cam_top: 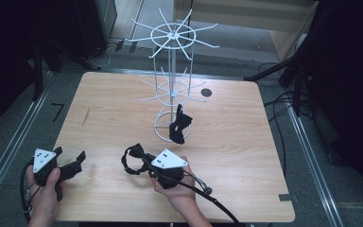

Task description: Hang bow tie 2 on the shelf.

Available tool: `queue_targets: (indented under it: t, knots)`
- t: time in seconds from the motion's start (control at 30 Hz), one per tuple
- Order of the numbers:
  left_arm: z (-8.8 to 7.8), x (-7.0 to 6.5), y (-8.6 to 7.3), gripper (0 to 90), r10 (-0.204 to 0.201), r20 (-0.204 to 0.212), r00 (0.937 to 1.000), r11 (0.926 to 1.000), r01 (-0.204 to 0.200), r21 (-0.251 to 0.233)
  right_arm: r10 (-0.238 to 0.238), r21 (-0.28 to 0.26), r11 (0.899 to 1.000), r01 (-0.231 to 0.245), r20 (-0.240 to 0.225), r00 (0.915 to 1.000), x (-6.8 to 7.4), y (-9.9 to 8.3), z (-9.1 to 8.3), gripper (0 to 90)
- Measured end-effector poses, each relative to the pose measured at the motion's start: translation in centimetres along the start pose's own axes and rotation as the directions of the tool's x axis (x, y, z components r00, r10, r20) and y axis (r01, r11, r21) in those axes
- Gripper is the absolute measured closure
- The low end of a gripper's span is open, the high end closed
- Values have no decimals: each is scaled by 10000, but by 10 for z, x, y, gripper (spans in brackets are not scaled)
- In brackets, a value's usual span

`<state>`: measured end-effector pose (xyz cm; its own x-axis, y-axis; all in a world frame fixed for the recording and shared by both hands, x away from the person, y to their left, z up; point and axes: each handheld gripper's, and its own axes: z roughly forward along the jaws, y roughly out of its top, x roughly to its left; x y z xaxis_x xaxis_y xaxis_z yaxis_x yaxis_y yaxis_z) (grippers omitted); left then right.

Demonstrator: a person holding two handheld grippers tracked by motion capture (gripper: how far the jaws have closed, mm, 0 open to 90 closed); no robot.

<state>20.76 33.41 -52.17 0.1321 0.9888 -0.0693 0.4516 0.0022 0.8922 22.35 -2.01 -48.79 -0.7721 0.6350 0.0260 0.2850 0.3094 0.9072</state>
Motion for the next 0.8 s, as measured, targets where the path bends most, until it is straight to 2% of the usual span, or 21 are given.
queue_targets:
  t: [0.23, 0.8]
  knots:
    - [0, 0, 0, 134, 19, -22, 10000, 10000, -19, 0, 3, -331, 9995, 6, 284, 9996, -4, 5, -7, 791]
    - [0, 0, 0, 135, 43, -13, 10000, 10000, -43, -9, 222, -1014, 9947, -157, 634, 9977, -9, 18, -21, 791]
